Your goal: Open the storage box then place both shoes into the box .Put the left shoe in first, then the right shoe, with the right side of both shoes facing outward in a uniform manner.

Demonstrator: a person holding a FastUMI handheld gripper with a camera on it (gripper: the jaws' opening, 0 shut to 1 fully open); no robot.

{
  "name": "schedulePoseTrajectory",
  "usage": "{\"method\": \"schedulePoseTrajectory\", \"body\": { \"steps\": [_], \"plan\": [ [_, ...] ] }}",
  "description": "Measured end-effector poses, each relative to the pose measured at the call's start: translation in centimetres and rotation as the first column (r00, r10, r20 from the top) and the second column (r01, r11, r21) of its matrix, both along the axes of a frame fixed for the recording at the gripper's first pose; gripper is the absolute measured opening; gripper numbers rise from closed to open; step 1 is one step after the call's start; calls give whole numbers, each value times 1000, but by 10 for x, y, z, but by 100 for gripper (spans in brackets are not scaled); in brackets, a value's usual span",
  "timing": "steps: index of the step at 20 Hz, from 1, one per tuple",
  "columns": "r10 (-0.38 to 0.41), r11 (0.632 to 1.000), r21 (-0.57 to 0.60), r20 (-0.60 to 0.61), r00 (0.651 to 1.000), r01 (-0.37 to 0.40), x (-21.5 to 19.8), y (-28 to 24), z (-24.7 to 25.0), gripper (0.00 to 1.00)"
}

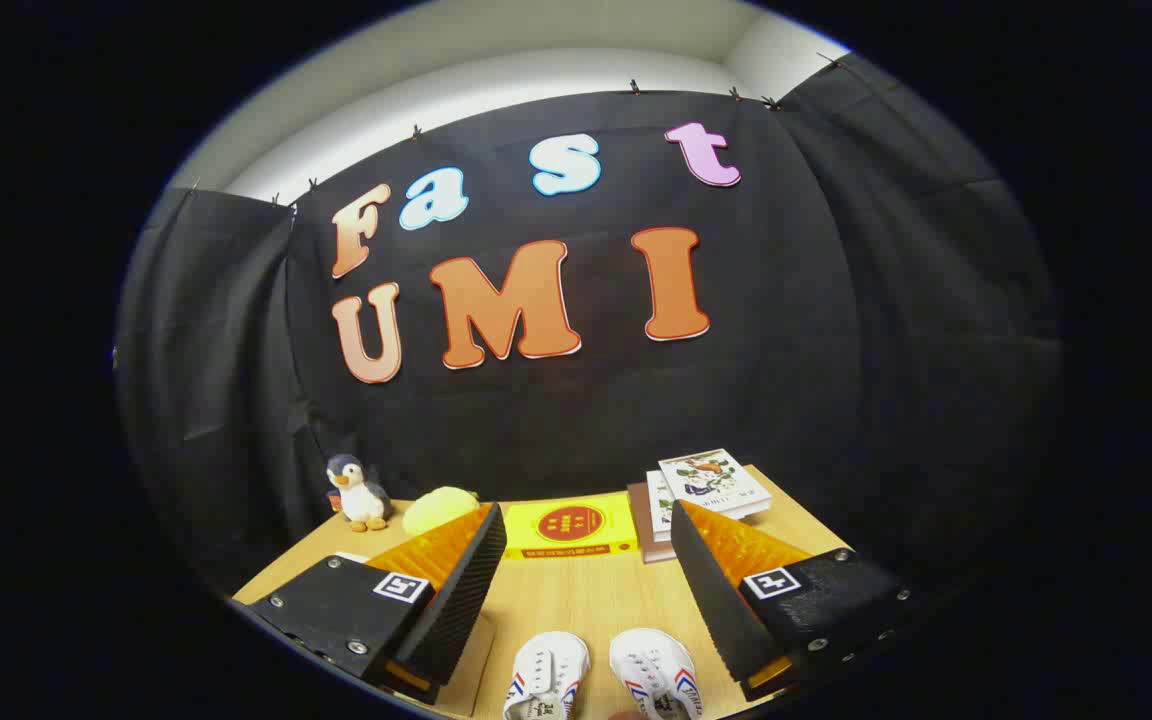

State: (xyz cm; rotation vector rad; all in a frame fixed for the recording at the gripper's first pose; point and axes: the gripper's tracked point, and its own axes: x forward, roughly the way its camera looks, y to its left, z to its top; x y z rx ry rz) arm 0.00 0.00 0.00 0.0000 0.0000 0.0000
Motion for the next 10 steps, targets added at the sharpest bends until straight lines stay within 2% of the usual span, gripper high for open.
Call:
{"method": "schedulePoseTrajectory", "body": {
  "steps": [4, 10],
  "plan": [
    [-19, 1000, 0, -9, 1000, 19, -9, 2, -1, 98],
    [-4, 1000, -25, -56, 998, 2, -13, 11, -12, 98]
  ]
}}
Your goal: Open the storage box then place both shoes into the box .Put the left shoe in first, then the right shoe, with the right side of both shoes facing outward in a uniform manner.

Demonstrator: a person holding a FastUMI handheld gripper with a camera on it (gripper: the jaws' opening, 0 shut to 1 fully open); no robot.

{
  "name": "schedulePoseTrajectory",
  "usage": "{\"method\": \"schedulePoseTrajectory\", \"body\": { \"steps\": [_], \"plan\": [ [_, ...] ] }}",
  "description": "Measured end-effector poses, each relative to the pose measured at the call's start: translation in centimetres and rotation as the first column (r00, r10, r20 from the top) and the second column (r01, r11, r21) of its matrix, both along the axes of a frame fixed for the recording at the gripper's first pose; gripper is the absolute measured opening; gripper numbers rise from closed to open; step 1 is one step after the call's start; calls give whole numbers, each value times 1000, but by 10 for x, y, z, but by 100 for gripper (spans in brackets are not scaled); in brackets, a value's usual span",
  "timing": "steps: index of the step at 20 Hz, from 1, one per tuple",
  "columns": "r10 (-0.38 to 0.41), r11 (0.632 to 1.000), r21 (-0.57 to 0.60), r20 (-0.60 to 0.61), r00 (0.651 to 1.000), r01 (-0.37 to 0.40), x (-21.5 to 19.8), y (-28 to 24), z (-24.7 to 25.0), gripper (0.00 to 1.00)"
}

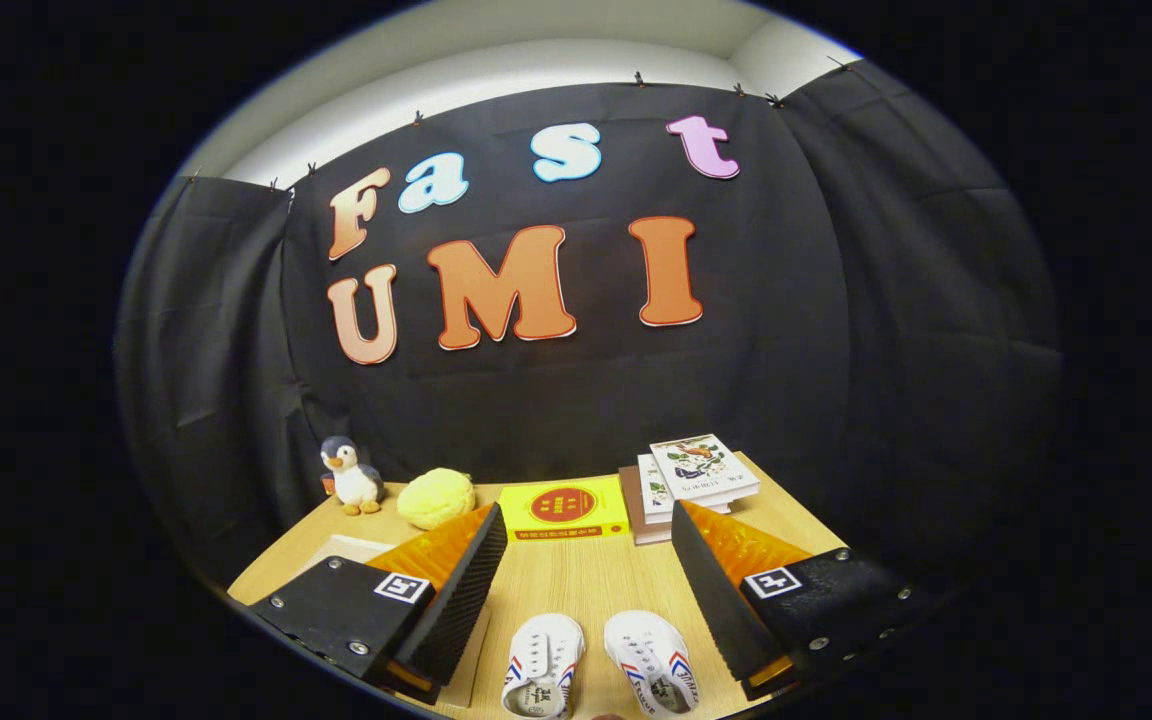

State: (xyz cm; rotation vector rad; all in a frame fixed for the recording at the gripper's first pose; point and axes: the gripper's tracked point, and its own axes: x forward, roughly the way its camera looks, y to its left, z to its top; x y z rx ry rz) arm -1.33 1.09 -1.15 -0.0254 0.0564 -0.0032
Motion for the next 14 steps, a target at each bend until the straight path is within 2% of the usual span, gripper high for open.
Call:
{"method": "schedulePoseTrajectory", "body": {
  "steps": [14],
  "plan": [
    [40, 999, -6, -24, 999, -40, 6, 8, -1, 99]
  ]
}}
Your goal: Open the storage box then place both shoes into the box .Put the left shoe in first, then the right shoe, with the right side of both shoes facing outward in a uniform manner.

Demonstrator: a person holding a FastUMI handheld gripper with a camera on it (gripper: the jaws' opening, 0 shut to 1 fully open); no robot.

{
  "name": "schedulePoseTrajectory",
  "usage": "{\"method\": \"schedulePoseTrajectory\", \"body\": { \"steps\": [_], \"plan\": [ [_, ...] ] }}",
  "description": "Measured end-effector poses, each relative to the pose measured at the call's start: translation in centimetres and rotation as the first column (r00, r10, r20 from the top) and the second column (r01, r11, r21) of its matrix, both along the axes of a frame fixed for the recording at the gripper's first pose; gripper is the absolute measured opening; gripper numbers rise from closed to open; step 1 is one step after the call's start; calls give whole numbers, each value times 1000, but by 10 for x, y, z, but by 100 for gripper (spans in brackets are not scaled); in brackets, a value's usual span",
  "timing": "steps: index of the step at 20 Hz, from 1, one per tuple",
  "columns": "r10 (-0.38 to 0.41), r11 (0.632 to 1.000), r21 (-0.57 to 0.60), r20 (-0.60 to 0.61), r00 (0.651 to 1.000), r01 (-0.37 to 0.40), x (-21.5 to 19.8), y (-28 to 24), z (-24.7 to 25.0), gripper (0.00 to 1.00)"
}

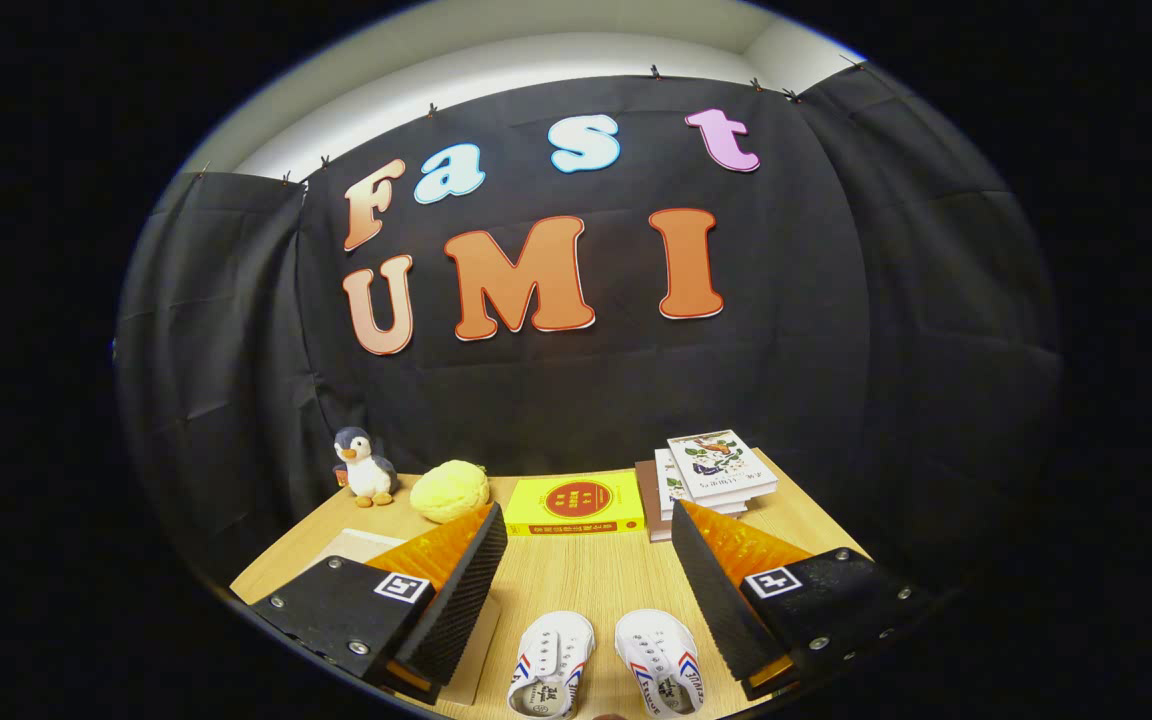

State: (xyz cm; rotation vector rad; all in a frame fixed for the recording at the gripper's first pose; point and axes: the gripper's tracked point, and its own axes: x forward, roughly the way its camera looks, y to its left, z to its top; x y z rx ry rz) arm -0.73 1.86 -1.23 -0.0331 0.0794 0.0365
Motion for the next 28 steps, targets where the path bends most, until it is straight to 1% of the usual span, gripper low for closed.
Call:
{"method": "schedulePoseTrajectory", "body": {
  "steps": [21, 26, 28],
  "plan": [
    [8, 1000, -10, -32, 999, -9, 3, -5, -11, 98],
    [9, 1000, 1, -48, 999, -9, 2, -5, -19, 98],
    [23, 999, 24, -65, 998, -21, 3, -2, -28, 98]
  ]
}}
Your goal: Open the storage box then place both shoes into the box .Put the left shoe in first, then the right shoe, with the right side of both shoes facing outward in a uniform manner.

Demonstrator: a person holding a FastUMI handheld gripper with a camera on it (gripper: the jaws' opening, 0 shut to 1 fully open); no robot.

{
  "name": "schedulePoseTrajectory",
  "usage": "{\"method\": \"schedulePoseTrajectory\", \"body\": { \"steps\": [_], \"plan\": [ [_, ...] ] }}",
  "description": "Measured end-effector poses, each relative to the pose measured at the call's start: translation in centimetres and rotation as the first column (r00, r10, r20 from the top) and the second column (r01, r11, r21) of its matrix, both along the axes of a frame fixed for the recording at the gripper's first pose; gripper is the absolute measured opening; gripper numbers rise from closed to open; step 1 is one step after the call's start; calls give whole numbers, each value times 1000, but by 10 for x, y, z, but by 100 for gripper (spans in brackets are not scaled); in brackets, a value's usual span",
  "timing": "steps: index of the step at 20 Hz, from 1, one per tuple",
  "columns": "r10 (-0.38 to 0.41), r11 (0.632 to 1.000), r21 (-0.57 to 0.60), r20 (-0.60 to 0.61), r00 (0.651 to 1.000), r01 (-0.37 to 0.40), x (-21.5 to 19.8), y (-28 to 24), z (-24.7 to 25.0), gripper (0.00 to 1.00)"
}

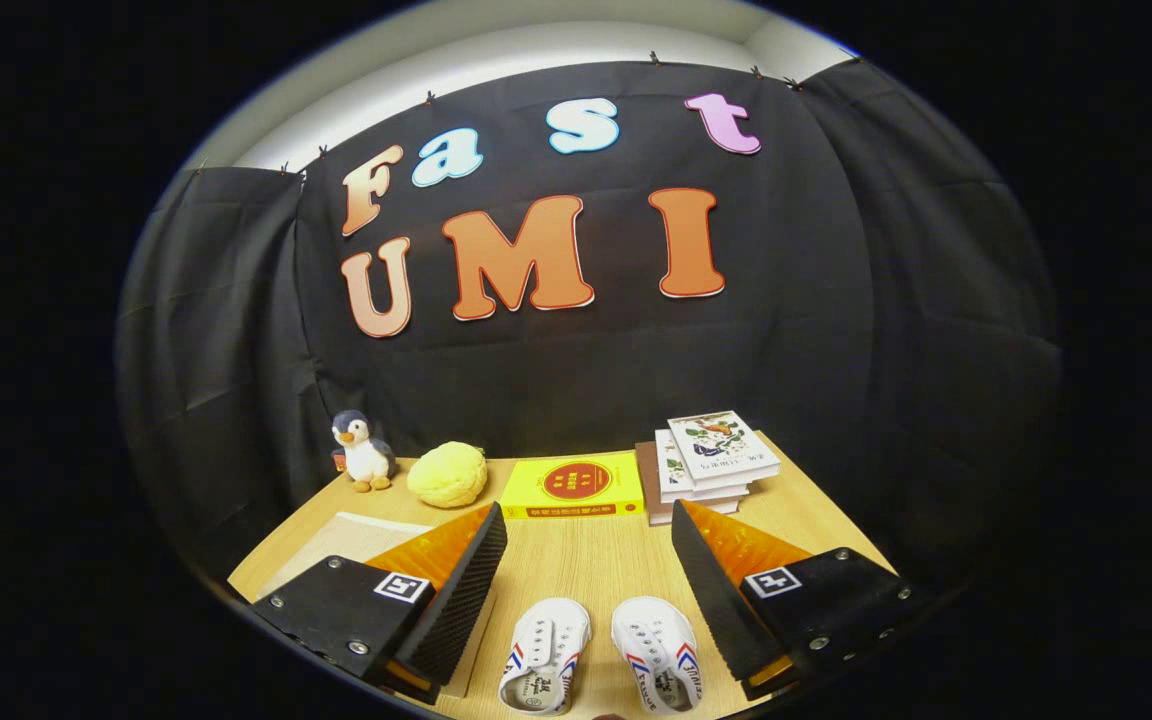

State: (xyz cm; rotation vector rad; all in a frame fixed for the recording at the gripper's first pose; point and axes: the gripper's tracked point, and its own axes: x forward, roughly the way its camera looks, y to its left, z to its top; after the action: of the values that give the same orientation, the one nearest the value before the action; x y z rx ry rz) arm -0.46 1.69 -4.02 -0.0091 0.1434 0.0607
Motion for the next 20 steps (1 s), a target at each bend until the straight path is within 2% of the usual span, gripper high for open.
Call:
{"method": "schedulePoseTrajectory", "body": {
  "steps": [6, 10, 14, 20],
  "plan": [
    [75, 987, 149, -142, 987, -54, 3, 15, -52, 99],
    [158, 957, 280, -269, 950, -80, 2, 33, -99, 99],
    [270, 889, 447, -349, 897, -94, -4, 60, -134, 98],
    [427, 763, 638, -377, 822, -103, -13, 103, -160, 98]
  ]
}}
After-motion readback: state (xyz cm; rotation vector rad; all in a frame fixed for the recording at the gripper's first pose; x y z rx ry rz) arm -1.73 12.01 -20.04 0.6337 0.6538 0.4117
